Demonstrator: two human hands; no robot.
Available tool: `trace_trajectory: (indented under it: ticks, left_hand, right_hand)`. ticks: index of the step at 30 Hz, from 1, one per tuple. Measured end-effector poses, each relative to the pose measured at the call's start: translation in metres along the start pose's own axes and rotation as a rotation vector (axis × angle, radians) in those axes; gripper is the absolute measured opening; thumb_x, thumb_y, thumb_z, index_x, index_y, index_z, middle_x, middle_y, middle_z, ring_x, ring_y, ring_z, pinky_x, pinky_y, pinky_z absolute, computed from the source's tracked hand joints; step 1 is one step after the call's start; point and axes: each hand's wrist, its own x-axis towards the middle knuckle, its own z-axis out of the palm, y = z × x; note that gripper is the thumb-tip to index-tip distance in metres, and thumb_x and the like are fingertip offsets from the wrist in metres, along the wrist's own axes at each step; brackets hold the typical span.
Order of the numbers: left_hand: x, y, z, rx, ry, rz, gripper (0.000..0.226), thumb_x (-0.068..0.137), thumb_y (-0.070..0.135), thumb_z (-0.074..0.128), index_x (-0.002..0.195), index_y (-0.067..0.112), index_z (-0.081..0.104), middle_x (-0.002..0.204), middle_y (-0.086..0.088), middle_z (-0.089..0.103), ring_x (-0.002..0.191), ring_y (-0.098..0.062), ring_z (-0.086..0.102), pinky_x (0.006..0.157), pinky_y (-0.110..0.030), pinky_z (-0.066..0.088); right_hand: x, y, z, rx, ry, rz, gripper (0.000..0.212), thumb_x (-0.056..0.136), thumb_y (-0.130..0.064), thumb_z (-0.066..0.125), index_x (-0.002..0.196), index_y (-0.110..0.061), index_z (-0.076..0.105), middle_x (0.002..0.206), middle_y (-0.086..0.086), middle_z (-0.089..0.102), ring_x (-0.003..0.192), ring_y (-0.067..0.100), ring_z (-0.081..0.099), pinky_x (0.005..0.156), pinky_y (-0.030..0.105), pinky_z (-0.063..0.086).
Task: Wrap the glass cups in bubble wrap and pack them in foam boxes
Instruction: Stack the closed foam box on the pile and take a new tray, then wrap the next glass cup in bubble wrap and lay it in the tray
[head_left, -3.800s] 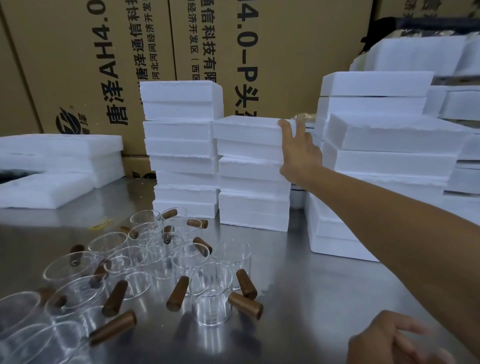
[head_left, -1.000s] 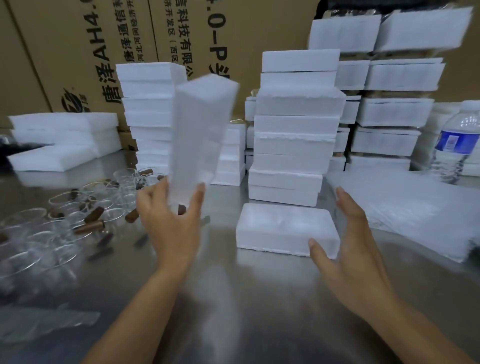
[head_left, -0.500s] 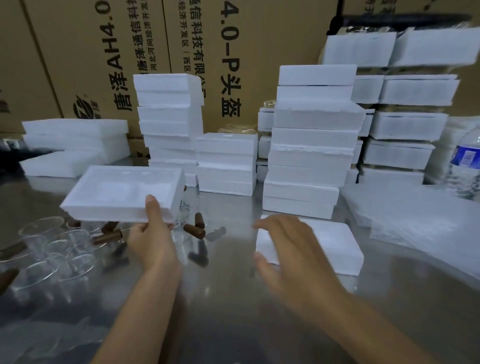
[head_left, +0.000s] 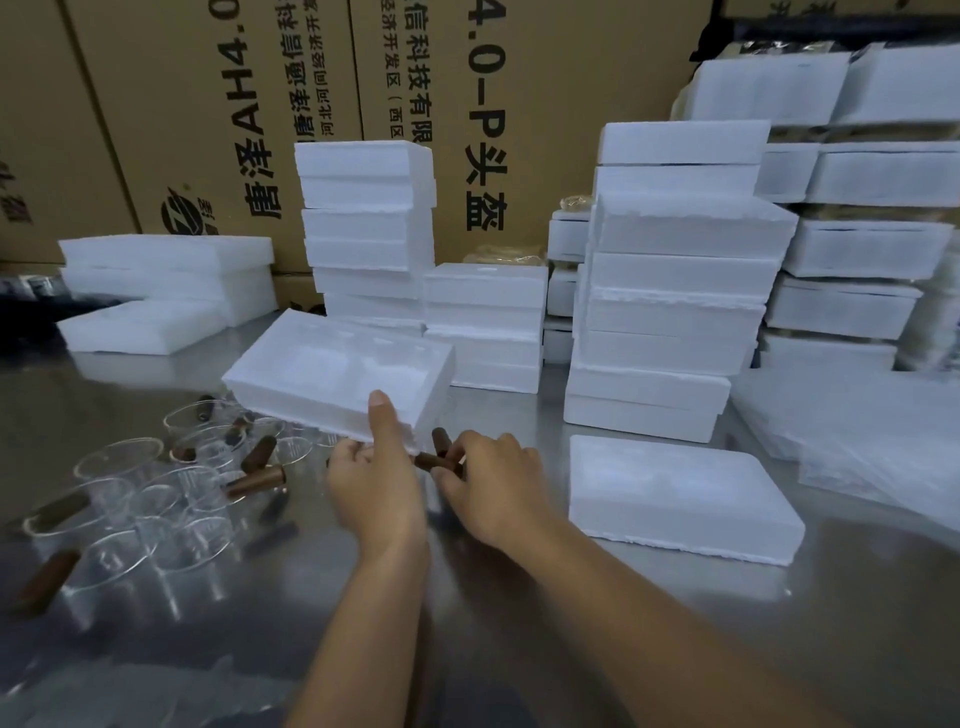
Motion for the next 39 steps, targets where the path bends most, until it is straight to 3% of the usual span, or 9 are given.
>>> trace_trajectory:
  ticks: [6,9,12,16,18,26,32,36,39]
  left_hand:
    - [-0.004,0.007,0.002,-0.079,0.002,-0.009,0.054,0.08,0.054,0.065,0.113,0.012,0.056,0.064,0.015,0.068,0.062,0.0,0.065,0.07,-0.027,0.051]
    - [-0.004,0.01,0.001,-0.087,0.016,0.013,0.049,0.081,0.054,0.064,0.109,0.016,0.05,0.056,0.022,0.064,0.055,0.005,0.062,0.068,-0.026,0.049]
    - [-0.001,0.009,0.001,-0.08,0.025,0.008,0.045,0.081,0.057,0.062,0.105,0.023,0.046,0.059,0.017,0.064,0.066,-0.004,0.064,0.074,-0.027,0.049]
    - [0.004,-0.001,0.006,-0.133,-0.076,-0.064,0.048,0.084,0.051,0.063,0.109,0.01,0.056,0.076,0.005,0.067,0.065,-0.009,0.06,0.052,-0.016,0.046]
    - [0.004,-0.008,0.008,-0.145,-0.134,-0.151,0.059,0.084,0.053,0.062,0.115,0.003,0.057,0.081,-0.003,0.065,0.066,-0.011,0.059,0.055,-0.021,0.045]
    - [0.019,-0.021,0.017,-0.031,-0.186,-0.157,0.056,0.084,0.062,0.054,0.101,0.009,0.062,0.073,-0.002,0.065,0.063,-0.012,0.061,0.055,-0.024,0.046]
    - [0.019,-0.021,0.016,-0.017,-0.185,-0.185,0.042,0.098,0.048,0.039,0.09,0.011,0.057,0.077,-0.004,0.061,0.064,-0.014,0.057,0.057,-0.026,0.044]
    - [-0.004,-0.007,0.013,0.095,0.014,0.081,0.026,0.1,0.036,0.041,0.1,0.009,0.044,0.078,0.002,0.053,0.063,0.003,0.052,0.052,-0.015,0.037]
    - [-0.035,0.008,0.013,-0.007,-0.179,0.331,0.017,0.098,0.033,0.047,0.096,0.018,0.039,0.08,0.007,0.049,0.057,0.01,0.051,0.052,-0.006,0.038]
  right_hand:
    - [-0.003,0.009,-0.013,0.065,0.089,0.051,0.025,0.096,-0.035,0.047,0.106,-0.017,0.061,0.101,0.008,0.058,0.098,0.026,0.05,0.084,0.034,0.038]
    - [-0.004,0.017,-0.029,0.143,0.139,0.07,0.017,0.094,-0.034,0.05,0.099,-0.022,0.061,0.1,0.005,0.06,0.097,0.023,0.054,0.084,0.033,0.042]
    - [-0.012,0.031,-0.047,0.205,0.19,0.073,0.012,0.092,-0.033,0.053,0.094,-0.025,0.061,0.098,-0.001,0.062,0.095,0.018,0.056,0.082,0.031,0.045]
    - [-0.037,0.059,-0.074,0.525,0.327,0.129,0.009,0.091,-0.022,0.058,0.082,-0.022,0.06,0.071,-0.02,0.064,0.079,-0.01,0.057,0.063,0.003,0.037]
    - [-0.052,0.077,-0.084,0.654,0.372,0.204,0.012,0.092,-0.022,0.057,0.081,-0.025,0.06,0.069,-0.018,0.067,0.077,-0.02,0.054,0.062,-0.003,0.035]
    - [-0.087,0.122,-0.098,0.753,0.428,0.347,0.008,0.092,-0.023,0.055,0.088,-0.022,0.061,0.068,-0.021,0.069,0.077,-0.026,0.051,0.057,-0.005,0.031]
    - [-0.088,0.119,-0.093,0.761,0.425,0.339,0.007,0.092,-0.023,0.056,0.087,-0.024,0.061,0.07,-0.019,0.07,0.077,-0.023,0.053,0.06,-0.002,0.034]
    - [-0.089,0.12,-0.094,0.862,0.424,0.367,0.01,0.093,-0.027,0.054,0.089,-0.024,0.063,0.075,-0.021,0.071,0.079,-0.022,0.055,0.07,0.012,0.033]
    - [-0.088,0.119,-0.095,0.916,0.426,0.381,0.01,0.094,-0.025,0.054,0.09,-0.023,0.063,0.074,-0.019,0.071,0.08,-0.015,0.059,0.075,0.018,0.038]
